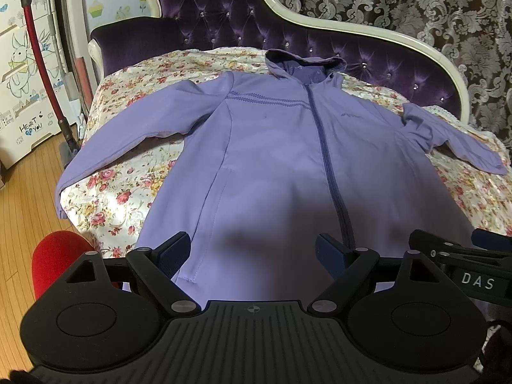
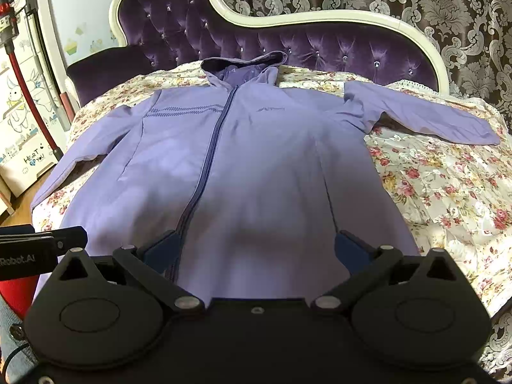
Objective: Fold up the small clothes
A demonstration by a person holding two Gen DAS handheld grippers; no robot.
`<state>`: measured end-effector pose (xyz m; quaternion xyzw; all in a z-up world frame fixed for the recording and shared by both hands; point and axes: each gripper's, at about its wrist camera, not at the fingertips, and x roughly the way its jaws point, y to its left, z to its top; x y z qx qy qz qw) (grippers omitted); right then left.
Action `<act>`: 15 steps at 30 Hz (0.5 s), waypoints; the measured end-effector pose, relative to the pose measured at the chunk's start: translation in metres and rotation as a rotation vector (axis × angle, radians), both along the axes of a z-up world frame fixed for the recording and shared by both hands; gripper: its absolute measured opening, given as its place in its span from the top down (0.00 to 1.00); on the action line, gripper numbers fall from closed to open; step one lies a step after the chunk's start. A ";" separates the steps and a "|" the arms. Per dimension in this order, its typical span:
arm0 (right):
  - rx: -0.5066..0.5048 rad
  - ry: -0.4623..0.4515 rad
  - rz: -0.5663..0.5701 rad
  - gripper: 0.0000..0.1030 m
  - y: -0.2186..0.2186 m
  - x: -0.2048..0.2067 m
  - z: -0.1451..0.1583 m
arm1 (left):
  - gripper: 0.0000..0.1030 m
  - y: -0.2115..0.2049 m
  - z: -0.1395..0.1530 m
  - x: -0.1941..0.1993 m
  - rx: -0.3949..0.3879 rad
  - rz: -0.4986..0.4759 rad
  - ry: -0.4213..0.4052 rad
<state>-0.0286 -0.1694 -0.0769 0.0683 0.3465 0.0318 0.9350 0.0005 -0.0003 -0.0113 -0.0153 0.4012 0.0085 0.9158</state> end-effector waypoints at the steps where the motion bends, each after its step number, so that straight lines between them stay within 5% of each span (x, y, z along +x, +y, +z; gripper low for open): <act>1: -0.003 0.002 0.001 0.01 0.001 0.000 0.000 | 0.17 0.001 -0.001 0.000 -0.002 0.002 0.001; 15: -0.026 0.025 0.009 0.01 0.006 0.003 -0.002 | 0.17 0.003 0.000 0.000 -0.001 0.007 0.008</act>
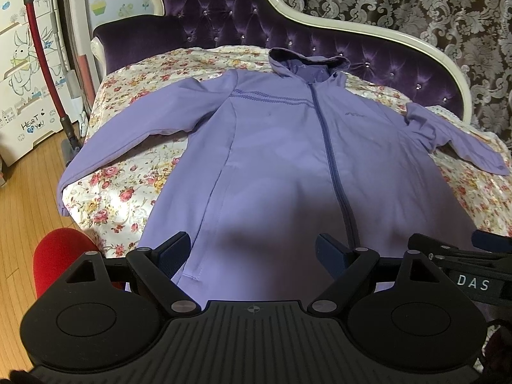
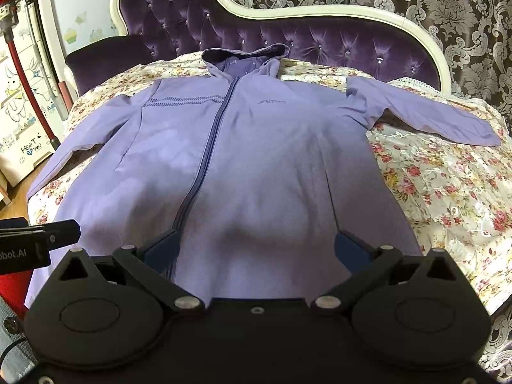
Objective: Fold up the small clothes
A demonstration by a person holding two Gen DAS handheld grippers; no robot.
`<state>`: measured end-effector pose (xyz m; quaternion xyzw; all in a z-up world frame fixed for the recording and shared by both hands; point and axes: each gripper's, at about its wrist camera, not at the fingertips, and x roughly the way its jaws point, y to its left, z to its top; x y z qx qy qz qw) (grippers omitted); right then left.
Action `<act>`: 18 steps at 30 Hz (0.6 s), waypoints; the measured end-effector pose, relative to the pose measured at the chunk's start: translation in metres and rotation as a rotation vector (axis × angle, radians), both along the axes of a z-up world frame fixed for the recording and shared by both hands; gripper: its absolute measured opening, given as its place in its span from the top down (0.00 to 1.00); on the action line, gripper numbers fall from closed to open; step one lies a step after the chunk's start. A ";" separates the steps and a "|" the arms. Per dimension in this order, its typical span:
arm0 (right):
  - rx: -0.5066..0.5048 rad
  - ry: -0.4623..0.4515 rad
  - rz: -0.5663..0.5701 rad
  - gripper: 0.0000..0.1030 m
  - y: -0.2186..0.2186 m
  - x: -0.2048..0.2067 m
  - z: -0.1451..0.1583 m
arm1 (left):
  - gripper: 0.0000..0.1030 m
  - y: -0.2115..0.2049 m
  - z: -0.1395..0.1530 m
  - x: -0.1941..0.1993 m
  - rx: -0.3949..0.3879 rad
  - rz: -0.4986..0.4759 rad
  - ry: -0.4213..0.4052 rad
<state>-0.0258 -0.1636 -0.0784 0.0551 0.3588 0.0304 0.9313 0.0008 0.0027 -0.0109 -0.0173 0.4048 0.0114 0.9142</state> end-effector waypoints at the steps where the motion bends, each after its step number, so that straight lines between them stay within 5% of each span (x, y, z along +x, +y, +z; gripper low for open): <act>1: 0.000 0.000 0.000 0.01 0.000 0.000 0.000 | 0.17 0.000 0.000 0.000 0.000 -0.001 0.001; 18: 0.002 0.006 0.002 0.01 -0.002 0.000 -0.002 | 0.17 -0.001 -0.003 0.002 0.002 -0.008 0.016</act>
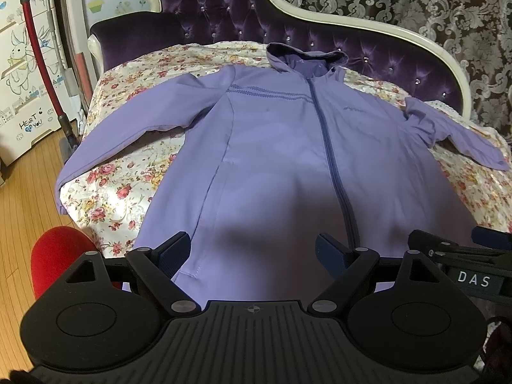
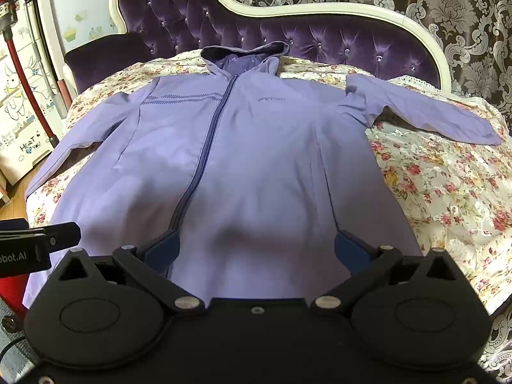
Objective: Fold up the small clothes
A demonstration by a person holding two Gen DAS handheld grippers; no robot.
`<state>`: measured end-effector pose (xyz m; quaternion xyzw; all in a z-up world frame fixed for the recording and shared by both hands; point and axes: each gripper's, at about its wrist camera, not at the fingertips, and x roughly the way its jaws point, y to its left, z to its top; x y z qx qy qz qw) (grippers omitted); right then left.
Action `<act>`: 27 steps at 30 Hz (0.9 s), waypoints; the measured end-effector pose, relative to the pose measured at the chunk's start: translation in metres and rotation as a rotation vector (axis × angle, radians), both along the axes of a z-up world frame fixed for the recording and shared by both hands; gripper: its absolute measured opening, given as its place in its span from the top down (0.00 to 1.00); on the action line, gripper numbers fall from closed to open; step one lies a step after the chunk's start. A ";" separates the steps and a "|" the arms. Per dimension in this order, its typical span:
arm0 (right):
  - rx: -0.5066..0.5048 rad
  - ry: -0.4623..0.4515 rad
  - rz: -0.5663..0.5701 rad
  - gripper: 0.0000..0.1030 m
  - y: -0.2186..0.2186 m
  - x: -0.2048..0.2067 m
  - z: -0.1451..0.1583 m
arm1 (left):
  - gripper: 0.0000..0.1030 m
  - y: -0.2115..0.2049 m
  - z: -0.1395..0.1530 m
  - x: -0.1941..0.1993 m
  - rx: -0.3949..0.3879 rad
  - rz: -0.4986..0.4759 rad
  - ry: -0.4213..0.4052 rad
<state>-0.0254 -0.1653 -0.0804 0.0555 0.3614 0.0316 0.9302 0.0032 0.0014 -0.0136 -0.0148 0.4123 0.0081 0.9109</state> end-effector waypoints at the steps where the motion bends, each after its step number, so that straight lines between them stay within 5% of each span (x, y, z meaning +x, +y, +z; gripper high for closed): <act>1: -0.001 0.000 0.000 0.01 0.000 0.000 0.000 | 0.17 0.000 0.000 0.000 -0.001 -0.001 0.001; 27: -0.026 0.023 0.008 0.01 -0.001 0.027 0.001 | 0.17 -0.004 0.000 0.030 0.010 -0.013 0.029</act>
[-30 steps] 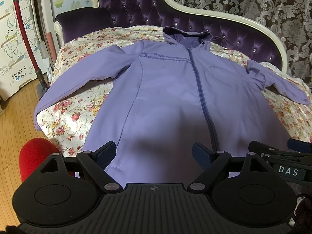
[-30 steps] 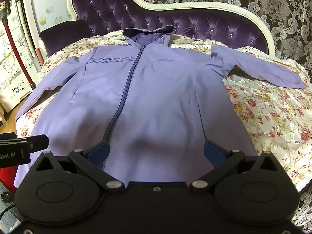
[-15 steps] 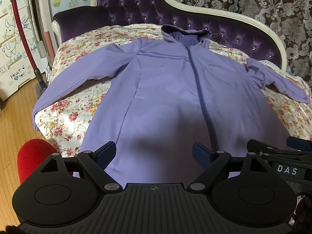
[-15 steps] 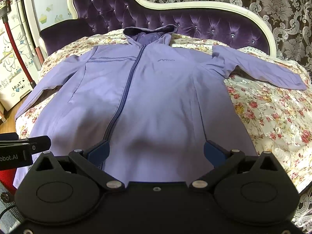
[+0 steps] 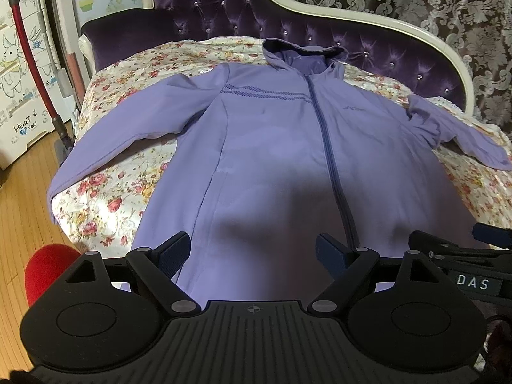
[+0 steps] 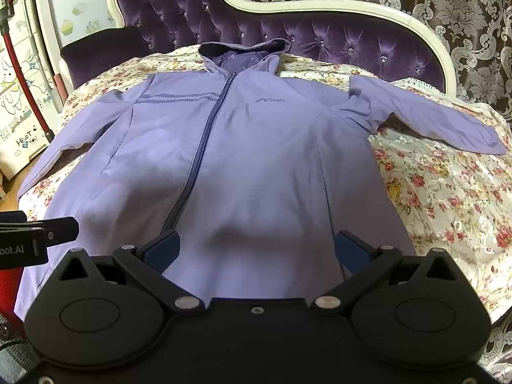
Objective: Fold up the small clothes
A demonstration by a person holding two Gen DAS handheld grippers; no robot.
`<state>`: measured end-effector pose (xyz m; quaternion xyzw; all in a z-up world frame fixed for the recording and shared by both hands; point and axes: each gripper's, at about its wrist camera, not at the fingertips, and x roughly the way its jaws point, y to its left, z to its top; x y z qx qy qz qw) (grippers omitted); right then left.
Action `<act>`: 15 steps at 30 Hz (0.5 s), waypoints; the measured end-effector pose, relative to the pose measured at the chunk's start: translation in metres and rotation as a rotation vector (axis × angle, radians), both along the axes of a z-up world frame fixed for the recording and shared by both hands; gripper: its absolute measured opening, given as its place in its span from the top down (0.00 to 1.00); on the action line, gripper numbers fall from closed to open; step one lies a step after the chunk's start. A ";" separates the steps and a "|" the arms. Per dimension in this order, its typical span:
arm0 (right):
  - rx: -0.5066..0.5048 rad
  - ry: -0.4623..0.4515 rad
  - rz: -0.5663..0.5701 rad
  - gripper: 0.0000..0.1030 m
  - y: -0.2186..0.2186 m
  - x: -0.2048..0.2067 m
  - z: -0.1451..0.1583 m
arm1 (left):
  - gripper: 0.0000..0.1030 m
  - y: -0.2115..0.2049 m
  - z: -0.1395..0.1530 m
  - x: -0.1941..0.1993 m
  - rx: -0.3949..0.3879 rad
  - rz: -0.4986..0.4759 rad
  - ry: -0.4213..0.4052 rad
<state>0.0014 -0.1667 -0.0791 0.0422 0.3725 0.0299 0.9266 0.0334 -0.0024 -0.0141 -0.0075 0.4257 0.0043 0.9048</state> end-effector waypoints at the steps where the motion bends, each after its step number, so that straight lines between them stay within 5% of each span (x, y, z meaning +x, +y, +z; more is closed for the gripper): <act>1: 0.000 0.000 0.000 0.01 -0.001 0.002 0.000 | 0.17 0.000 0.000 0.003 0.001 0.000 0.001; 15: 0.059 0.024 -0.016 0.01 -0.022 0.046 0.001 | 0.17 -0.006 0.001 0.052 0.027 0.010 0.021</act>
